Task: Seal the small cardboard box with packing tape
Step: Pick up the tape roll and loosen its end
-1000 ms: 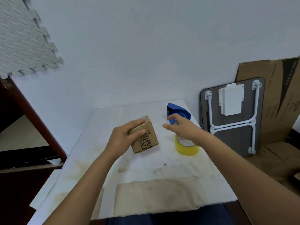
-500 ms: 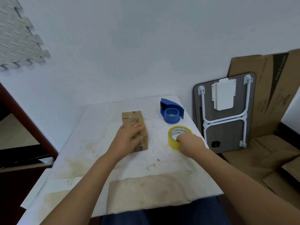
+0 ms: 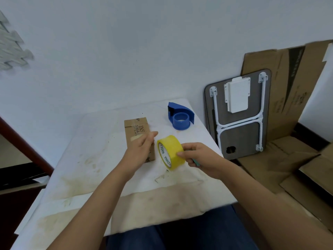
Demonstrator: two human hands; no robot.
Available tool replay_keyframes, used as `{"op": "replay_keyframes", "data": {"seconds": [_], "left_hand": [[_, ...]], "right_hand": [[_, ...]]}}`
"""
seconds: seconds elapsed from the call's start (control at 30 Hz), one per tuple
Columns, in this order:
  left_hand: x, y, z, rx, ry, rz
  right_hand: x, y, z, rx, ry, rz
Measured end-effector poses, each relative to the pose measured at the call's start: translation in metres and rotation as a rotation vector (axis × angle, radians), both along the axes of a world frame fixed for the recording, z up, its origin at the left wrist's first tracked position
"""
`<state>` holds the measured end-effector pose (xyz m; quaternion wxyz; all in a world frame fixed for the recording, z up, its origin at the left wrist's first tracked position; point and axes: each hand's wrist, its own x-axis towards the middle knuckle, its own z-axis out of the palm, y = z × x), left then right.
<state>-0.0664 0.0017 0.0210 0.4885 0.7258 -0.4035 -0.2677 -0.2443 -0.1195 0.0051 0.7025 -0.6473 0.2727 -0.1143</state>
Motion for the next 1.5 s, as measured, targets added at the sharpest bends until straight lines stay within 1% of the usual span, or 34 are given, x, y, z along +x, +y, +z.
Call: {"op": "replay_keyframes", "data": {"seconds": [0.1, 0.17, 0.23, 0.33, 0.43, 0.5, 0.6, 0.67, 0.8, 0.83, 0.93, 1.0, 1.07, 1.13, 1.23, 1.3, 1.37, 1.5], "left_hand": [[-0.012, 0.003, 0.006, -0.048, -0.222, -0.023], [-0.017, 0.005, 0.005, -0.091, -0.447, -0.077], [-0.02, 0.005, -0.001, -0.108, -0.646, -0.172], [-0.022, 0.003, -0.016, -0.071, -0.792, -0.252], [-0.024, 0.001, -0.024, -0.077, -0.87, -0.252], [-0.025, 0.0, -0.024, -0.108, -0.843, -0.217], [-0.027, -0.003, -0.017, -0.138, -0.709, -0.143], [-0.028, -0.006, -0.011, -0.131, -0.67, -0.085], [-0.029, -0.012, -0.005, -0.152, -0.533, 0.068], [-0.028, -0.014, -0.005, -0.166, -0.474, 0.112], [-0.028, -0.016, -0.005, -0.215, -0.178, 0.174], [-0.028, -0.016, -0.006, -0.208, -0.087, 0.162], [-0.031, -0.014, -0.006, -0.196, -0.048, 0.139], [-0.036, -0.012, -0.006, -0.195, -0.03, 0.121], [-0.039, -0.011, -0.005, -0.196, -0.057, 0.104], [-0.04, -0.01, -0.004, -0.197, -0.065, 0.088], [-0.04, -0.008, -0.004, -0.208, -0.028, 0.059], [-0.043, -0.003, -0.005, -0.2, 0.014, 0.036]], "right_hand": [[0.002, -0.001, -0.001, 0.042, 0.029, -0.031], [0.004, -0.001, -0.001, 0.079, 0.052, -0.076], [0.005, 0.0, 0.0, 0.115, 0.063, -0.115], [0.006, 0.003, 0.002, 0.155, 0.074, -0.141], [0.007, 0.004, 0.004, 0.225, 0.072, -0.159], [0.006, 0.004, 0.005, 0.219, 0.068, -0.151], [0.007, 0.006, 0.003, 0.147, 0.09, -0.157], [0.008, 0.008, 0.003, 0.107, 0.089, -0.174], [0.007, 0.016, 0.004, 0.06, 0.055, -0.161], [0.007, 0.017, 0.004, 0.047, 0.049, -0.159], [0.006, 0.017, 0.004, -0.043, 0.065, -0.185], [0.007, 0.015, 0.004, -0.126, 0.091, -0.234], [0.008, 0.012, 0.002, -0.171, 0.09, -0.262], [0.009, 0.011, -0.001, -0.215, 0.067, -0.21], [0.013, 0.014, -0.008, -0.351, 0.054, -0.169], [0.013, 0.014, -0.013, -0.371, 0.026, -0.189], [0.012, 0.013, -0.016, -0.395, 0.014, -0.194], [0.008, 0.013, -0.018, -0.434, 0.044, -0.186]]}}
